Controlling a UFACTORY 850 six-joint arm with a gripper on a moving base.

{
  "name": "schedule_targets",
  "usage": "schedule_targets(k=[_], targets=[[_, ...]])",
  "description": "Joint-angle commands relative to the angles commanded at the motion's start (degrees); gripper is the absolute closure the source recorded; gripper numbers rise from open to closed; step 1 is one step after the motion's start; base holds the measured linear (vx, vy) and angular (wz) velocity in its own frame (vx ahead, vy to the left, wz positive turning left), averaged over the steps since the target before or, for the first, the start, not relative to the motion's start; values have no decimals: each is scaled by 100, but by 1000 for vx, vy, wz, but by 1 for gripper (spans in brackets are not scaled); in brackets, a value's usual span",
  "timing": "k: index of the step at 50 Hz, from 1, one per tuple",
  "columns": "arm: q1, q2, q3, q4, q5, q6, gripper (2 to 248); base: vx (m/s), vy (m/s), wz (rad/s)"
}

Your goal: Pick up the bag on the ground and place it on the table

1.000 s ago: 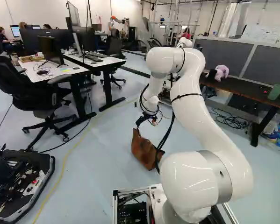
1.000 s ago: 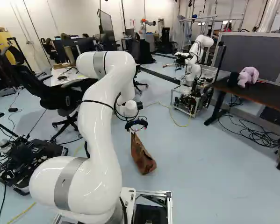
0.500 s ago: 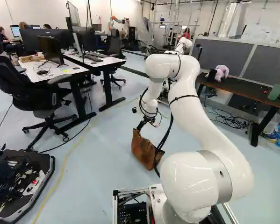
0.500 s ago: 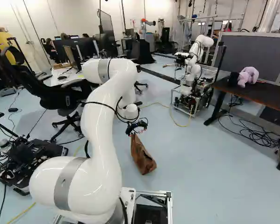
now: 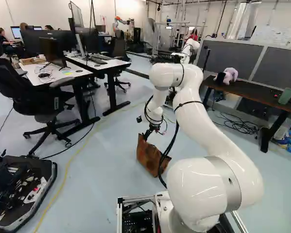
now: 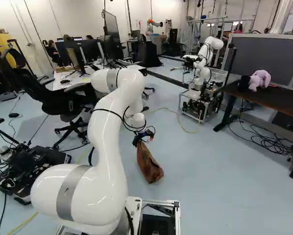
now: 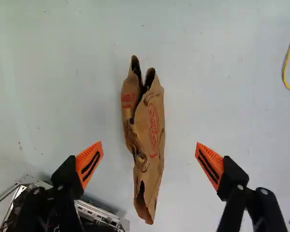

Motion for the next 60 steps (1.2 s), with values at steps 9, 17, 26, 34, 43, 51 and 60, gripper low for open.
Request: schedule_targets(k=[9, 17, 26, 34, 43, 51, 60], targets=[[0, -188, -146, 0, -99, -1, 3, 0, 0, 0], [0, -356, -279, 0, -153, -1, 3, 0, 0, 0], [0, -545, -432, 0, -162, -1, 3, 0, 0, 0], [4, -714, -571, -2, -162, -1, 3, 0, 0, 0], [13, -904, -730, -46, -162, -1, 3, 0, 0, 0], [14, -1074, -876, -59, -162, -1, 3, 0, 0, 0], [17, -1265, -1042, -59, -162, -1, 3, 0, 0, 0]])
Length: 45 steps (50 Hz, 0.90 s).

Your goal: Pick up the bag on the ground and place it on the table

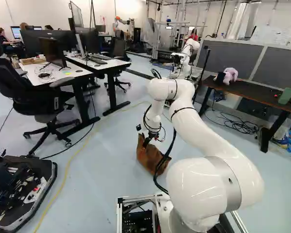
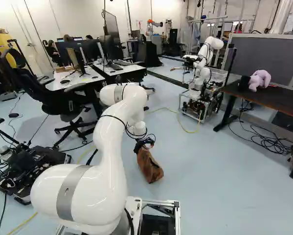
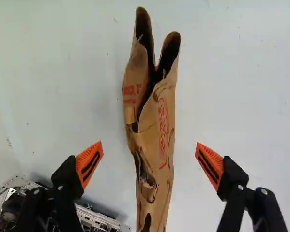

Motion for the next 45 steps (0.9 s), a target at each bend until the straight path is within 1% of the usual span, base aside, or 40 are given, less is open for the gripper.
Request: schedule_targets(k=[23, 24, 28, 29, 34, 35, 39, 40, 44, 45], targets=[[27, -458, -391, 0, 0, 0, 3, 0, 0, 0], [27, -467, -399, 0, 0, 0, 12, 0, 0, 0], [27, -487, -418, 0, 0, 0, 12, 0, 0, 0], [27, -490, -421, 0, 0, 0, 48, 0, 0, 0], [27, -498, -427, 0, 0, 0, 48, 0, 0, 0], [27, -498, -428, 0, 0, 0, 85, 0, 0, 0], [27, -499, -429, 0, 0, 0, 85, 0, 0, 0], [27, -499, -429, 0, 0, 0, 123, 0, 0, 0], [27, -499, -429, 0, 0, 0, 123, 0, 0, 0], [27, -499, -429, 0, 0, 0, 161, 0, 0, 0]])
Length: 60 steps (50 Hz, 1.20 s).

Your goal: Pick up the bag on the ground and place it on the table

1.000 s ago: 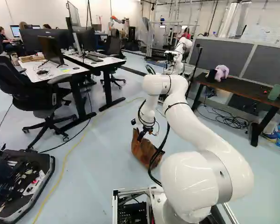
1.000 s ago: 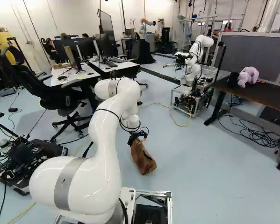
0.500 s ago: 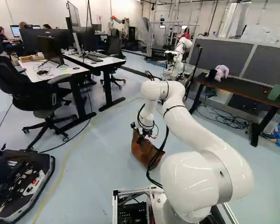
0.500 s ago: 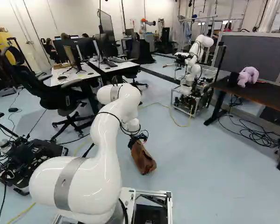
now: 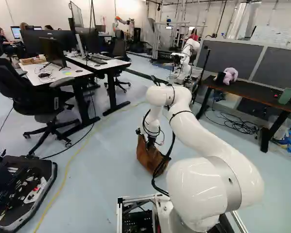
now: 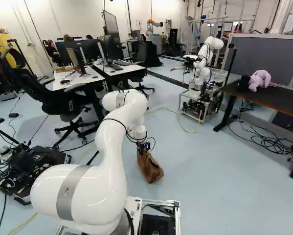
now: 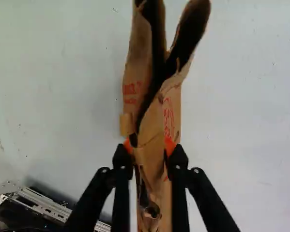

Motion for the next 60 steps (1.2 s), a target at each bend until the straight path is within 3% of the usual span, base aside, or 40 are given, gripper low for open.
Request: schedule_targets(k=[5, 6, 10, 11, 24, 60], targets=[[0, 0, 0, 0, 0, 0, 161, 0, 0, 0], [0, 0, 0, 0, 0, 0, 199, 0, 0, 0], [0, 0, 0, 0, 0, 0, 199, 0, 0, 0], [0, 0, 0, 0, 0, 0, 229, 0, 0, 0], [0, 66, 61, 0, 0, 0, 229, 0, 0, 0], [18, 820, 744, 80, -26, 0, 229, 0, 0, 0]])
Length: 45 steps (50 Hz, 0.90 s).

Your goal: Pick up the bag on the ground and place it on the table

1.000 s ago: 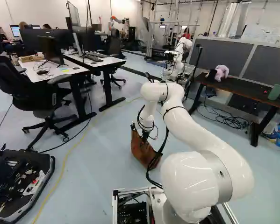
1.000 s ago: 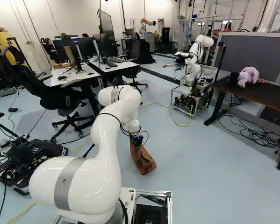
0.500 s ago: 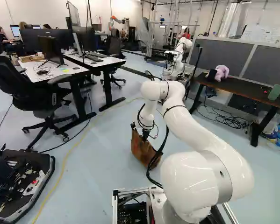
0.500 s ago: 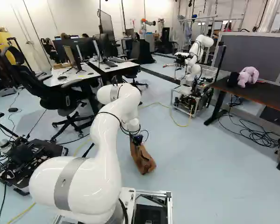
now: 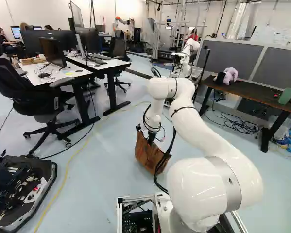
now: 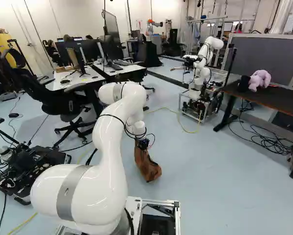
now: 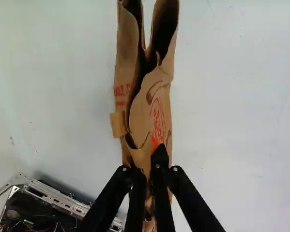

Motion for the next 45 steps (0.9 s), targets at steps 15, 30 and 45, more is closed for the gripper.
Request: schedule_targets(k=[15, 30, 45], targets=[[51, 322, 277, 175, -9, 0, 229, 0, 0, 0], [117, 655, 575, 390, -13, 0, 229, 0, 0, 0], [186, 990, 868, 689, -113, 0, 229, 0, 0, 0]])
